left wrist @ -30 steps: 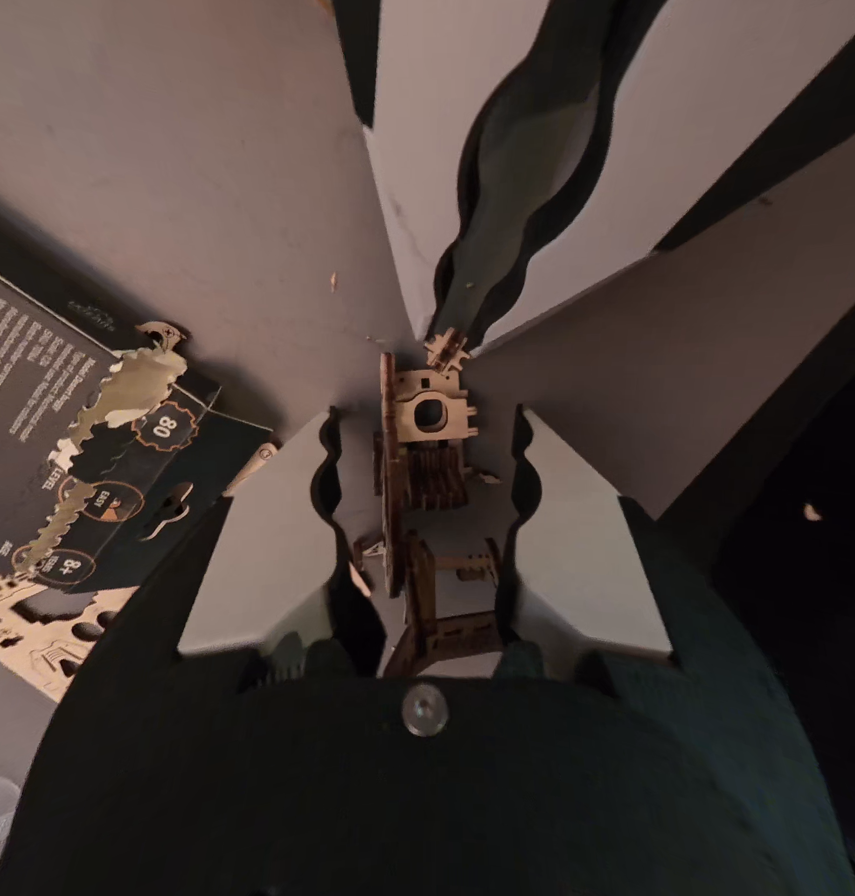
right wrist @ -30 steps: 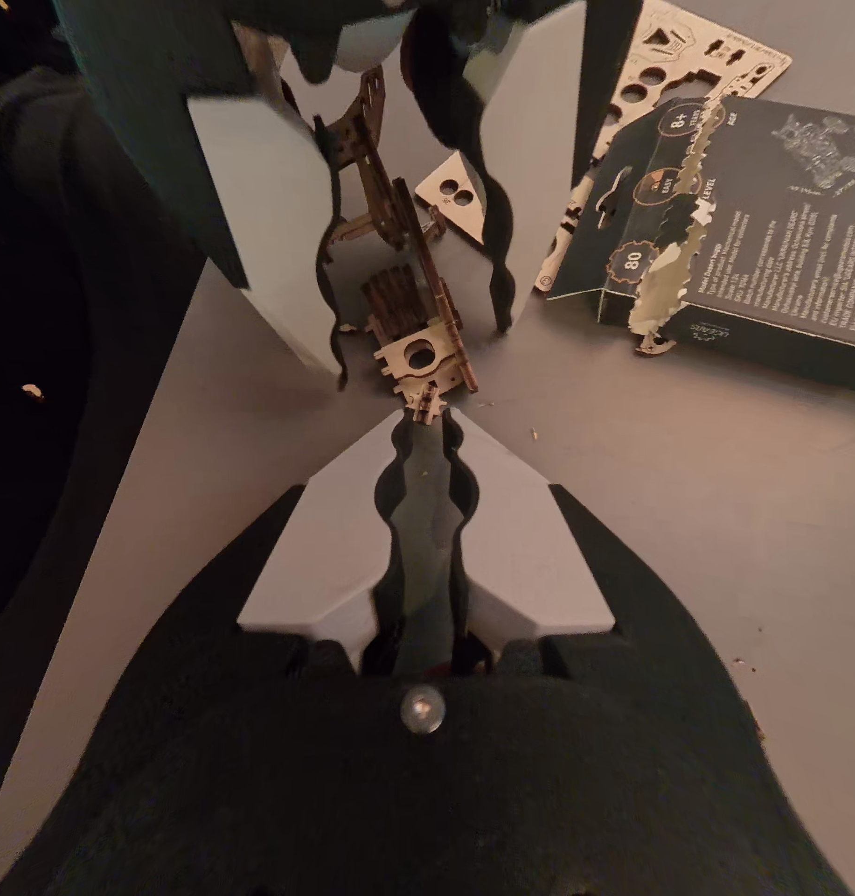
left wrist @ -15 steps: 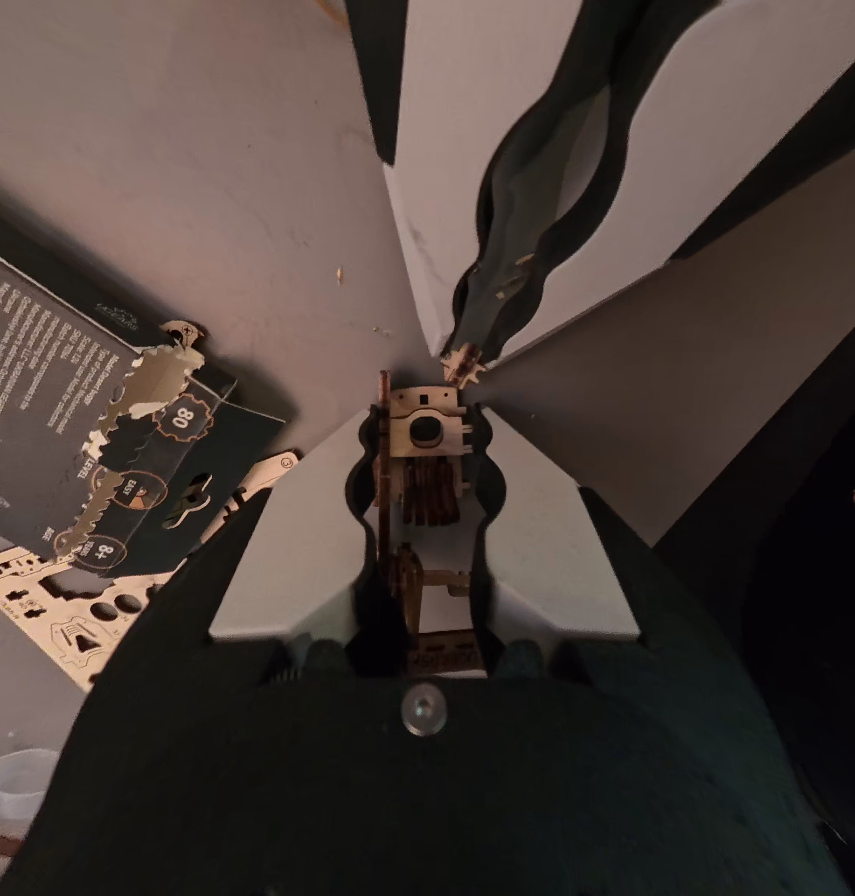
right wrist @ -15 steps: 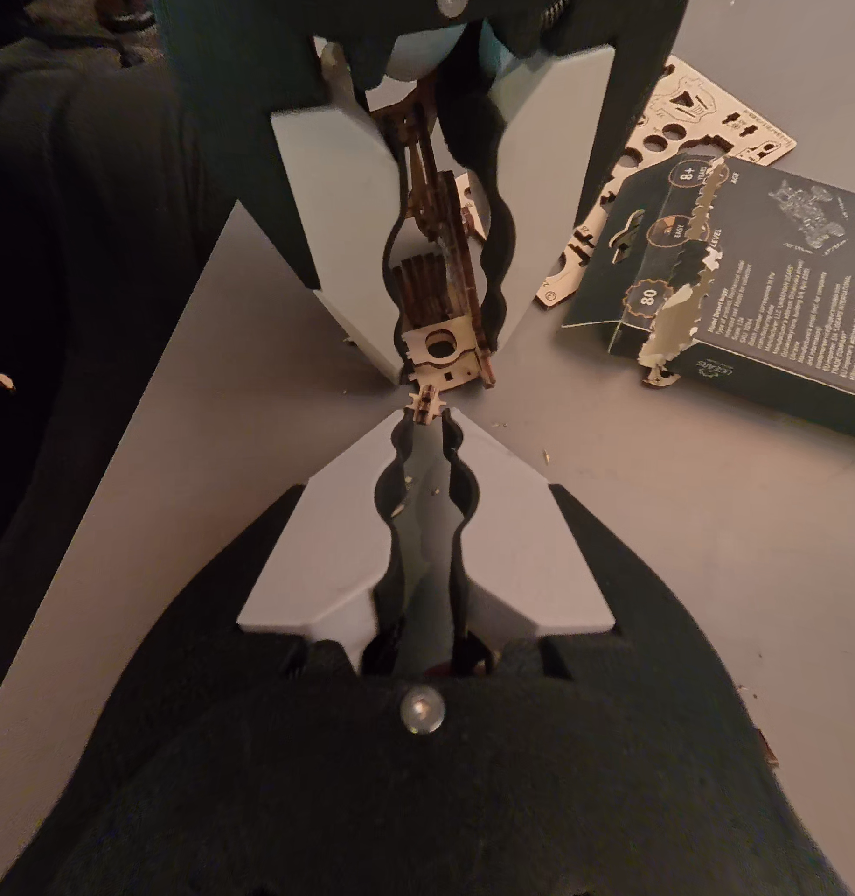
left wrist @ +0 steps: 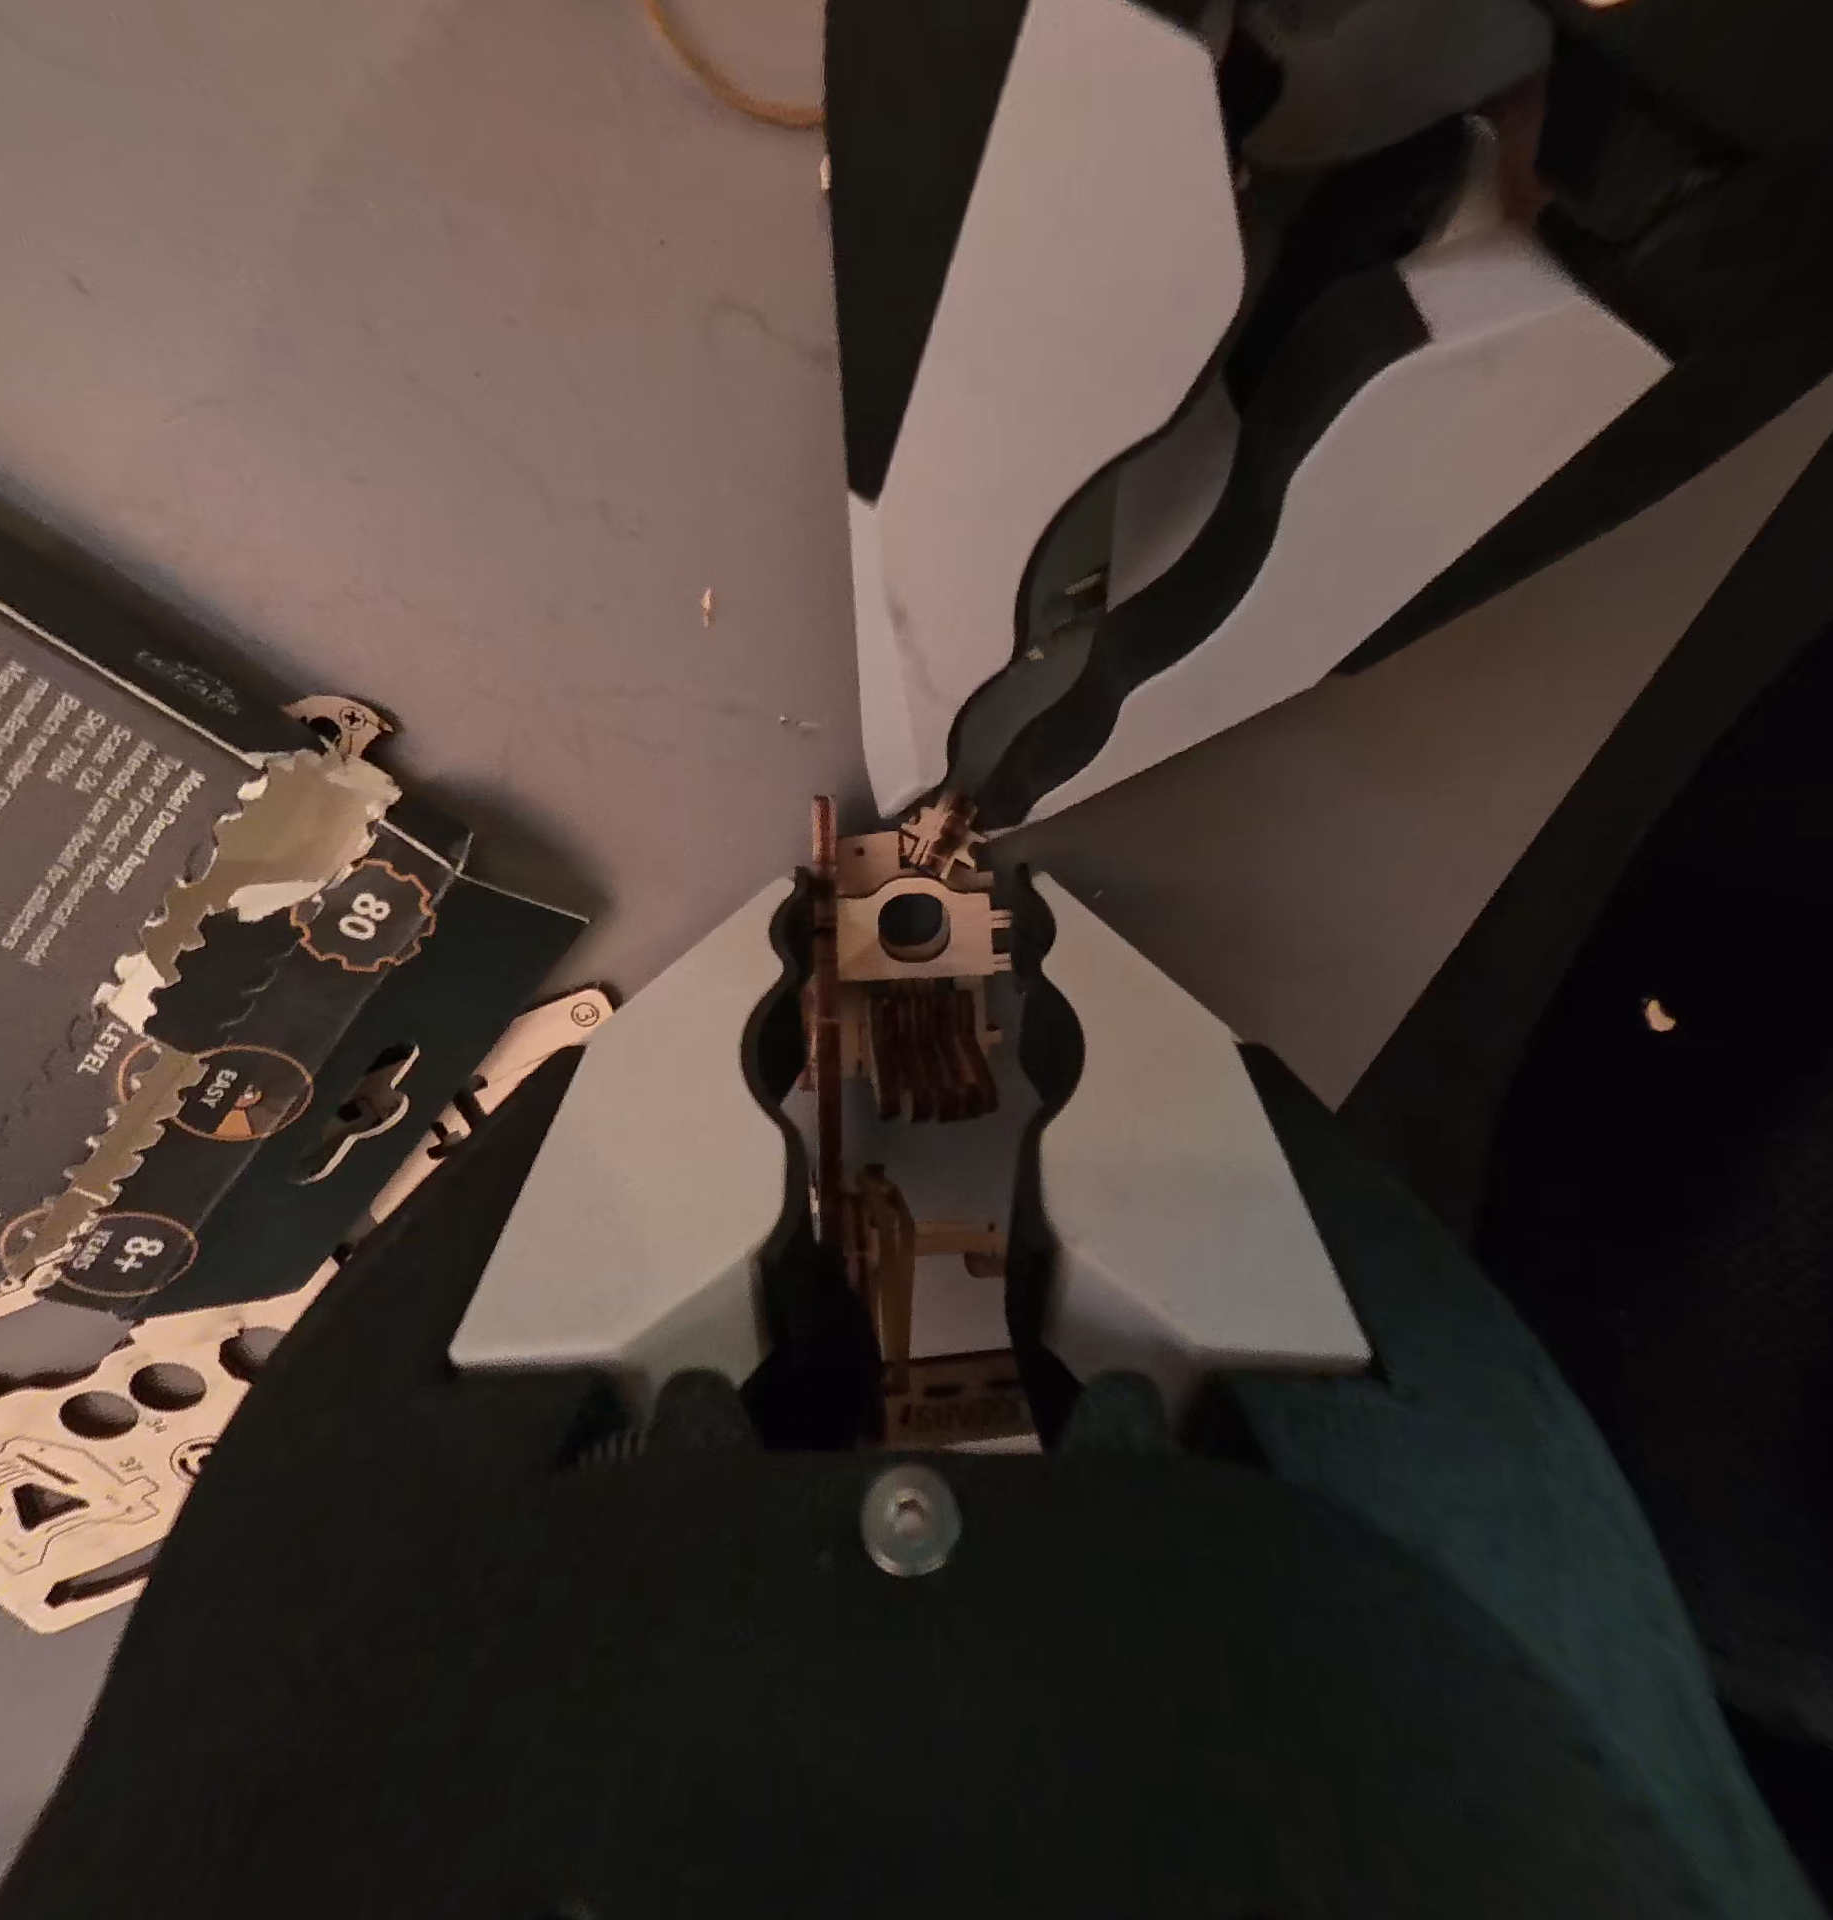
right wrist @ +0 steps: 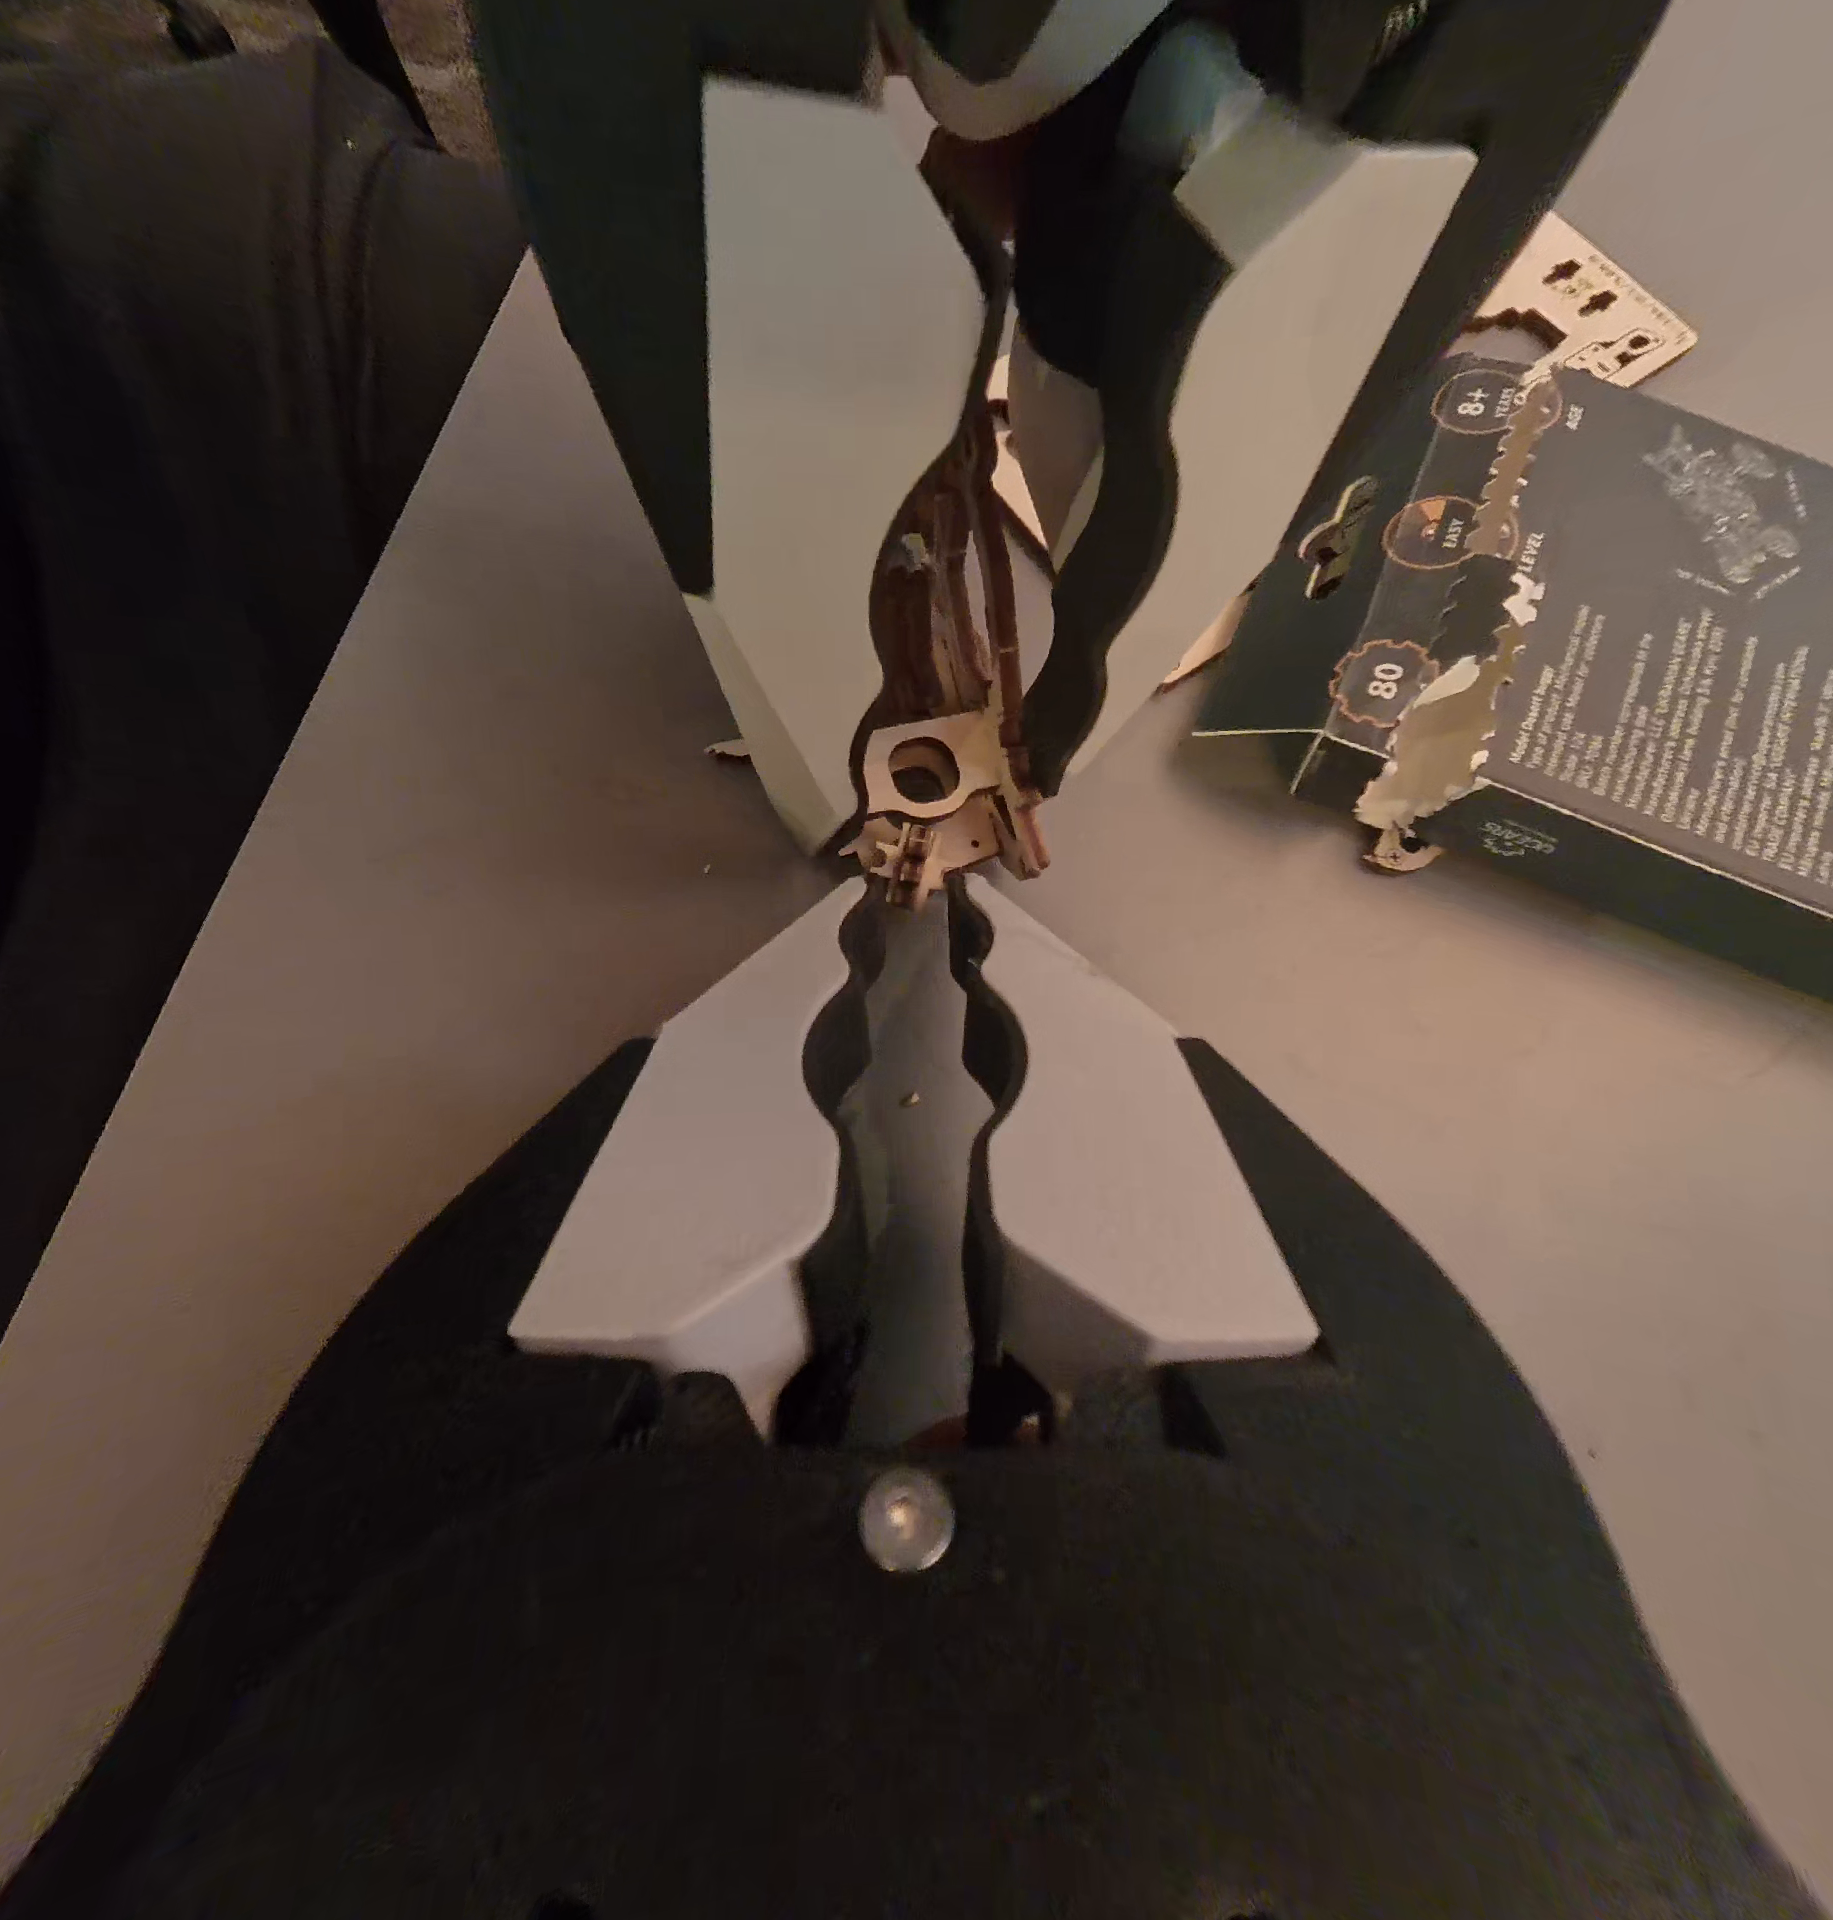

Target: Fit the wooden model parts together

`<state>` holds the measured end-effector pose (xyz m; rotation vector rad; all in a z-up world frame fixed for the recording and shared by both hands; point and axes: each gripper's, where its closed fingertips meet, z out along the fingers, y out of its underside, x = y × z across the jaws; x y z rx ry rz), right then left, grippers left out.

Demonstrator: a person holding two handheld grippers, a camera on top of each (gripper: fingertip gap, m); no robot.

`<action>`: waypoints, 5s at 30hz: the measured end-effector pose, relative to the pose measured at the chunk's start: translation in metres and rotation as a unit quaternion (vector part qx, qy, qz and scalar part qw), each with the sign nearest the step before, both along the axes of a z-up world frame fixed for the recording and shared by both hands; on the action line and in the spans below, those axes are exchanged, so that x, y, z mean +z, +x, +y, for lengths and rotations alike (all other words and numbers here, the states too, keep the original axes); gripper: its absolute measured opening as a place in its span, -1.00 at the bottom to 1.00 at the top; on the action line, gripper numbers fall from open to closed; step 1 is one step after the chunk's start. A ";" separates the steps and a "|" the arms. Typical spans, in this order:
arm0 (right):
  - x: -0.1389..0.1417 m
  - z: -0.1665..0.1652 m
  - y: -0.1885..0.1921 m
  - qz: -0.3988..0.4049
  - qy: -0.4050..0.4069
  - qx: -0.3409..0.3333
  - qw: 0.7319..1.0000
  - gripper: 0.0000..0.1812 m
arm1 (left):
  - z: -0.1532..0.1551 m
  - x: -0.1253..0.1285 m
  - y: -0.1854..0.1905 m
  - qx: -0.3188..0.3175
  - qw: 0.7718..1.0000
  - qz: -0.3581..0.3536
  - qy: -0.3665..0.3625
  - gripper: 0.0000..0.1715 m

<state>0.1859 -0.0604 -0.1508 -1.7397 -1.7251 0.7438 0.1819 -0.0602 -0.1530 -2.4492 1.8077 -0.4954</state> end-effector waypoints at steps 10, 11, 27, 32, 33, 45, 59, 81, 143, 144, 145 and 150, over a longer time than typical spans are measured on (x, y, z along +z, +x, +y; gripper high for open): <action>-0.004 -0.002 -0.002 -0.027 0.024 0.024 0.999 -0.91 | -0.001 -0.001 -0.001 0.002 0.999 -0.002 -0.036 -0.60; -0.004 -0.001 -0.002 -0.028 0.024 0.024 0.999 -0.91 | -0.001 -0.001 -0.001 0.004 0.999 -0.003 -0.040 -0.60; -0.005 -0.002 -0.005 -0.040 0.006 0.029 0.999 -0.91 | 0.000 0.000 -0.003 0.021 0.994 -0.012 -0.110 -0.64; -0.006 -0.001 -0.006 -0.039 -0.011 0.021 0.999 -0.91 | -0.001 0.011 0.002 0.019 0.992 -0.028 -0.119 -0.52; -0.006 -0.001 -0.006 -0.039 -0.011 0.020 0.999 -0.91 | -0.002 0.014 0.003 0.017 0.993 -0.031 -0.117 -0.46; -0.006 0.000 -0.010 -0.034 -0.004 0.010 0.999 -0.91 | 0.001 -0.006 -0.023 -0.010 0.998 0.061 0.006 -0.45; -0.003 -0.003 -0.014 -0.031 -0.001 0.017 0.999 -0.91 | 0.001 -0.003 -0.019 -0.012 0.999 0.029 -0.033 -0.58; -0.005 0.001 -0.016 -0.034 -0.016 0.001 0.999 -0.91 | 0.005 0.000 -0.018 0.004 0.994 0.008 -0.109 -0.59; -0.004 0.004 -0.027 -0.055 -0.038 -0.004 0.998 -0.91 | 0.005 0.002 -0.027 -0.006 0.986 0.043 -0.163 -0.58; -0.004 0.004 -0.027 -0.058 -0.035 -0.001 0.998 -0.91 | 0.005 0.002 -0.027 -0.006 0.985 0.043 -0.164 -0.58; -0.004 0.004 -0.028 -0.060 -0.034 0.000 0.998 -0.91 | 0.005 0.002 -0.028 -0.005 0.985 0.044 -0.167 -0.58; -0.004 0.005 -0.029 -0.068 -0.033 -0.002 0.997 -0.91 | 0.006 0.003 -0.028 0.010 0.981 0.033 -0.191 -0.58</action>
